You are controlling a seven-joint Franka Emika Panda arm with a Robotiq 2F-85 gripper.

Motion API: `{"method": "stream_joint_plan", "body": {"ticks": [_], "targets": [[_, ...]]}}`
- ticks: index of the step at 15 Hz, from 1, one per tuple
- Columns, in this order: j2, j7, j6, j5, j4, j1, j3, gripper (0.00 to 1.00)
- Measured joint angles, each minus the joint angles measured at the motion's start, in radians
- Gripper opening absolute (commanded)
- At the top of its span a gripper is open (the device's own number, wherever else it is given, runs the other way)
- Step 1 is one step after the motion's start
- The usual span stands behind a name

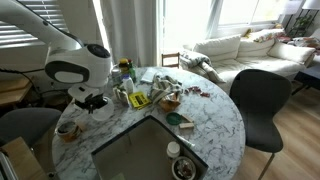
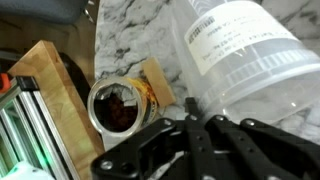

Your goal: Remote the plastic cup and silver cup from the clear case and put them in an upright position

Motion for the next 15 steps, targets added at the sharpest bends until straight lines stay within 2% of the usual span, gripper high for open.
{"method": "stream_joint_plan", "body": {"ticks": [4, 7, 12, 13, 15], "targets": [[-0.087, 0.106, -0.191, -0.3, 0.077, 0.0, 0.021, 0.01], [-0.116, 0.12, -0.287, -0.442, 0.154, 0.005, 0.063, 0.01], [-0.074, 0.124, -0.277, -0.67, 0.201, 0.031, 0.129, 0.01], [-0.062, 0.125, -0.27, -0.719, 0.203, 0.038, 0.138, 0.05], [-0.043, 0.121, -0.205, -0.774, 0.201, 0.052, 0.147, 0.05]]}}
